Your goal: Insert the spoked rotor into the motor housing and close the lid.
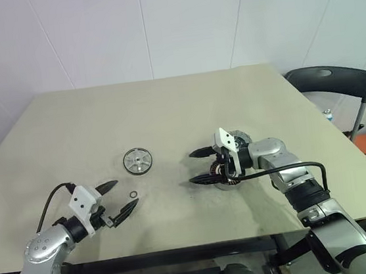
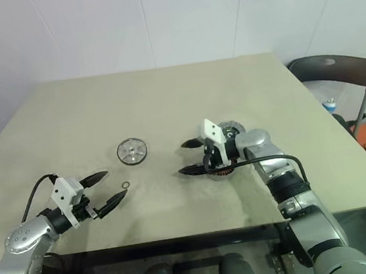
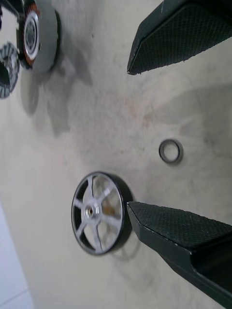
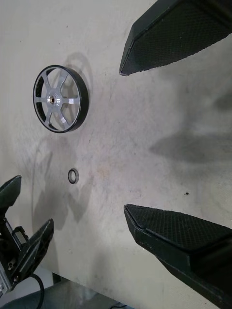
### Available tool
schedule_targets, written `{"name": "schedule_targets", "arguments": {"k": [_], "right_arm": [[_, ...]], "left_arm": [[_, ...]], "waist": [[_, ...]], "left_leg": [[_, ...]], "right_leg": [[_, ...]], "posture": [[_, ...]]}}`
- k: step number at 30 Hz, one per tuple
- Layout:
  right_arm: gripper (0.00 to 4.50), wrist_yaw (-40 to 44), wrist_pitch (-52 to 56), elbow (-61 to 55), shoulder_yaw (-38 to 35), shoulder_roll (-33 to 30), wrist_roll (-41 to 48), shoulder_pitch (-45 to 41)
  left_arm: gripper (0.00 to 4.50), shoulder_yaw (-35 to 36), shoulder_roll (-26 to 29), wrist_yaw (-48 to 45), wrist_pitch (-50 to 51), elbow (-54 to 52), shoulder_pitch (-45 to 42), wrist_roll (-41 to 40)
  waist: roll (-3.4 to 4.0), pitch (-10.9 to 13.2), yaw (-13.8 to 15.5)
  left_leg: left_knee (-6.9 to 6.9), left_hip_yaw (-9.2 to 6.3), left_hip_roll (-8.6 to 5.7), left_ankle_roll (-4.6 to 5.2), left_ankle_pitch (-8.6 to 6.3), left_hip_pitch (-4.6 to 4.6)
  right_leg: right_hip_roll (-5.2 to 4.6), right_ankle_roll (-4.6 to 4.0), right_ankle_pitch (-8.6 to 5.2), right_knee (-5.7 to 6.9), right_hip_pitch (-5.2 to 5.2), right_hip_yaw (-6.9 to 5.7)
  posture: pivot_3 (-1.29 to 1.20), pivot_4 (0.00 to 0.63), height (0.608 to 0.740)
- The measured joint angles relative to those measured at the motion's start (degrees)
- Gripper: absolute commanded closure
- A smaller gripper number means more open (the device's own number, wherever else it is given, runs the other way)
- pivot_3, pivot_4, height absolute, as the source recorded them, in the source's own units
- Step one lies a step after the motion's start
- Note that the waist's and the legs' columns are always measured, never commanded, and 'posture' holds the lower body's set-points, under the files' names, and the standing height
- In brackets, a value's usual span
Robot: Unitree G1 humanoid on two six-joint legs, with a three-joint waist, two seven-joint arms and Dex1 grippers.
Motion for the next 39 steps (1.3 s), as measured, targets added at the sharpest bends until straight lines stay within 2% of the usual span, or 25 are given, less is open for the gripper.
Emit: {"name": "schedule_targets", "arguments": {"k": [8,14,21,27,35,39], "right_arm": [[0.00,0.64,0.00,0.50,0.00,-0.15,-0.38,-0.39],[0.00,0.76,0.04,0.52,-0.01,-0.53,-0.45,-0.42],[0.00,0.52,0.05,0.52,-0.03,-0.82,-0.51,-0.42],[0.00,0.08,0.04,0.50,-0.06,-1.08,-0.55,-0.41],[0.00,-0.22,-0.16,0.50,-0.06,-1.50,-0.94,-0.39],[0.00,-0.60,-0.31,0.50,-0.06,-1.47,-0.96,-0.36]], "left_arm": [[0.02,-2.70,-3.77,3.00,-8.17,7.18,-0.21,5.37],[0.02,-3.06,-5.88,6.28,-10.72,13.04,-7.11,7.09],[0.02,-5.14,-6.91,7.16,-11.38,17.55,-9.96,7.89],[0.02,-7.71,-6.67,4.04,-5.68,14.41,-9.06,6.52],[0.02,-8.65,-1.96,-0.09,9.92,4.79,-5.86,0.79],[0.02,-8.63,-1.63,1.24,11.24,3.81,-5.58,1.30]], "waist": [[0.00,0.00,0.09],[-0.01,-0.01,0.23],[-0.01,-0.01,0.15],[-0.01,-0.01,0.11],[0.03,0.00,-0.04],[0.03,0.00,0.12]], "left_leg": [[0.00,0.00,0.00,0.00,0.00,-0.01],[0.03,-0.04,-0.01,0.06,0.04,-0.02],[0.00,-0.05,0.00,0.07,0.04,-0.05],[0.00,-0.05,0.00,0.07,0.04,-0.10],[-0.01,-0.08,0.01,0.07,0.04,-0.10],[-0.01,-0.08,0.01,0.05,0.03,-0.10]], "right_leg": [[-0.25,-0.03,0.04,-0.08,0.02,-0.39],[-0.25,0.07,0.12,-0.11,0.07,-0.49],[-0.24,0.15,0.16,-0.13,0.04,-0.53],[-0.26,0.14,0.16,-0.17,0.03,-0.53],[-0.26,-0.03,0.07,-0.18,0.02,-0.52],[-0.26,-0.03,0.07,-0.19,0.03,-0.52]], "posture": [[0.00,0.000,0.740],[0.00,0.000,0.740],[0.00,0.000,0.740],[0.00,0.000,0.740],[0.00,0.000,0.740],[0.00,0.000,0.740]]}}
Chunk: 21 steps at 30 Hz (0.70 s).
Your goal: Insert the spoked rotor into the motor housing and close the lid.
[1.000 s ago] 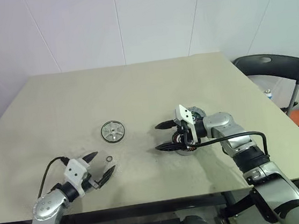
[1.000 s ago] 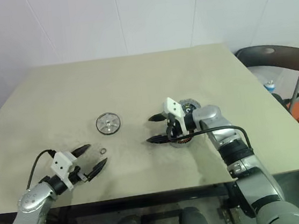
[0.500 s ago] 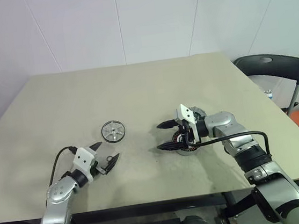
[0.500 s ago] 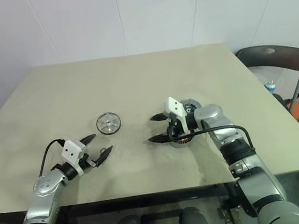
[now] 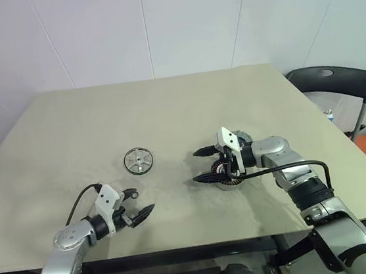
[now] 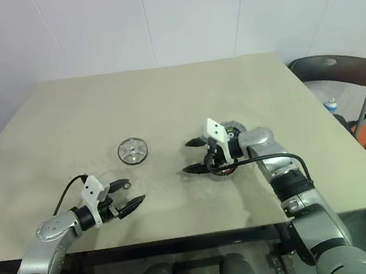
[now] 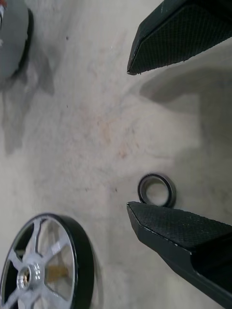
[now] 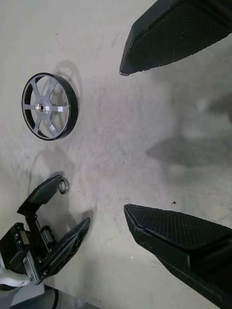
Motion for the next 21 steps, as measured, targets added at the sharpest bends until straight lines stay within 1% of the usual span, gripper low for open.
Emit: {"name": "schedule_targets", "arguments": {"k": [7,14,19,21], "right_arm": [[0.00,-0.36,-0.78,0.00,0.01,-0.06,-0.14,0.25],[0.00,-0.43,-1.05,-0.04,0.02,-0.32,-0.18,0.56],[0.00,-0.45,-1.06,-0.09,0.02,-0.44,-0.20,0.84],[0.00,-0.43,-1.05,-0.41,0.02,-0.67,-0.20,0.94]], "left_arm": [[0.02,0.10,-0.17,2.28,-1.53,1.47,-0.34,1.43],[0.02,-0.02,-2.84,8.00,-8.59,7.15,-3.87,6.10],[0.02,-0.28,-3.70,8.07,-8.86,7.01,-3.85,6.23],[0.02,-0.82,-3.16,5.78,-7.03,4.95,-2.57,4.88]], "waist": [[0.01,0.00,-0.01],[0.01,0.00,0.12],[0.01,-0.01,0.21],[0.02,-0.01,0.05]], "left_leg": [[0.00,0.00,0.00,0.00,0.00,0.00],[0.03,0.00,0.00,-0.01,0.00,0.00],[0.03,0.00,-0.01,-0.01,0.00,0.00],[0.00,0.01,-0.01,0.00,0.00,-0.01]], "right_leg": [[0.00,0.00,0.00,0.00,-0.01,0.00],[0.00,-0.03,0.03,-0.02,0.02,0.00],[-0.01,-0.04,0.04,-0.05,0.05,-0.01],[-0.01,-0.05,0.04,-0.12,0.06,0.00]], "posture": [[0.00,0.000,0.740],[0.00,0.000,0.740],[0.00,0.000,0.740],[0.00,0.000,0.740]]}}
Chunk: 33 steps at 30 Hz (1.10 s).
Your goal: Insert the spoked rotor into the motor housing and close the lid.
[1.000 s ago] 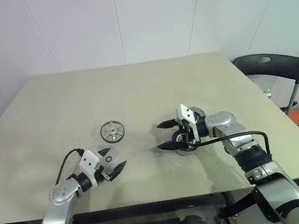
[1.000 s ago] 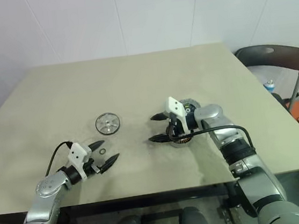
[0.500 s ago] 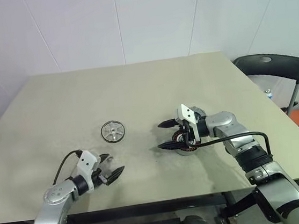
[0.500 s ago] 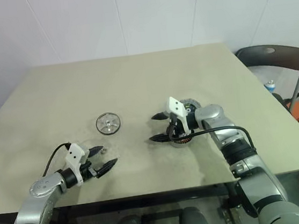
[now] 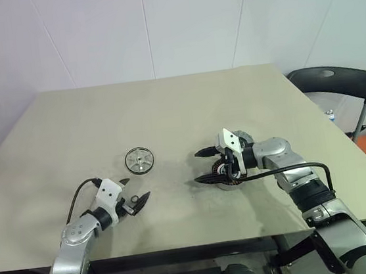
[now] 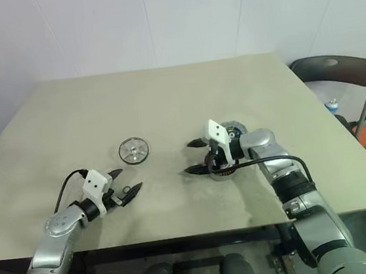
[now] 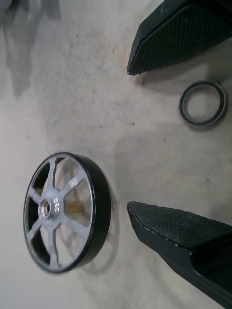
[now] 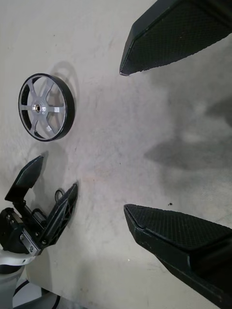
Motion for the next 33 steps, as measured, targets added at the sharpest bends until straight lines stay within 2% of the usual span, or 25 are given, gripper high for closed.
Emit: {"name": "schedule_targets", "arguments": {"k": [6,33], "right_arm": [[0.00,-0.15,0.01,-0.07,0.00,-0.52,-0.05,0.32],[0.00,-0.65,-0.09,-0.06,0.00,-0.42,-0.95,0.37]], "left_arm": [[0.02,-1.00,2.48,-5.51,5.11,-5.09,2.98,-3.23],[0.02,-0.73,2.56,-4.98,0.76,-2.84,3.58,-2.45]], "waist": [[0.07,-0.02,-0.09],[0.14,-0.04,-0.35]], "left_leg": [[-0.13,0.00,0.00,0.03,-0.02,-0.02],[-0.10,0.00,0.03,0.04,-0.01,0.02]], "right_leg": [[0.00,-0.02,0.00,-0.13,-0.02,0.00],[0.03,-0.05,0.03,-0.11,0.00,0.00]], "posture": [[0.00,0.000,0.740],[0.00,0.000,0.740]]}}
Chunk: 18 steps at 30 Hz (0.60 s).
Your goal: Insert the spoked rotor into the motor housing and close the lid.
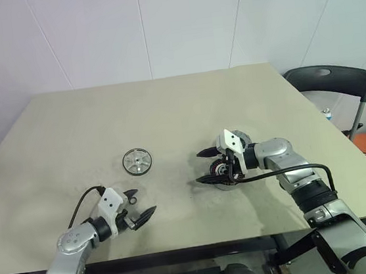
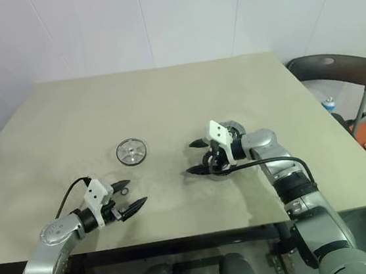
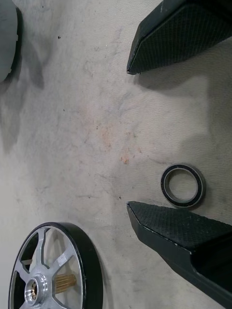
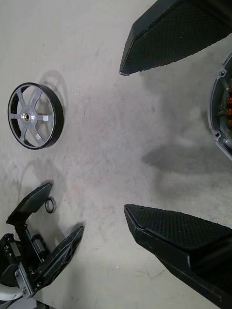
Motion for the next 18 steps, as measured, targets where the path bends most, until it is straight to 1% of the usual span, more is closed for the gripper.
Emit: {"name": "schedule_targets", "arguments": {"k": [5,8,13,18], "right_arm": [[0.00,0.06,0.00,0.02,0.00,0.19,-0.02,0.00],[0.00,0.06,0.00,0.03,0.00,0.21,-0.02,-0.01],[0.00,0.07,0.00,0.05,0.00,0.22,-0.04,-0.01],[0.00,0.09,0.00,0.15,0.00,0.23,-0.09,-0.02]], "left_arm": [[0.02,0.02,0.00,0.48,-0.12,-0.01,0.21,-0.02],[0.59,-0.06,0.00,0.61,-0.51,-0.19,0.57,-0.02],[2.03,-0.20,0.00,0.23,-0.30,-0.81,1.13,-0.05],[2.03,-0.17,0.07,0.16,0.82,-0.16,0.00,0.00]], "waist": [[0.01,-0.01,0.00],[0.02,-0.01,-0.03],[0.02,-0.01,-0.01],[0.03,-0.01,0.16]], "left_leg": [[0.01,0.00,0.01,0.00,0.00,0.02],[0.00,0.00,0.02,0.00,0.00,0.03],[0.01,0.02,0.13,-0.02,0.00,0.09],[0.04,0.02,0.17,-0.04,0.01,0.20]], "right_leg": [[0.01,0.00,0.00,0.02,0.01,0.00],[0.01,0.00,0.00,0.02,0.01,0.00],[0.02,-0.07,0.05,0.03,0.02,-0.11],[0.02,-0.15,0.11,0.03,0.08,-0.20]], "posture": [[0.00,0.000,0.740],[0.00,0.000,0.740],[0.00,0.000,0.740],[0.00,0.000,0.740]]}}
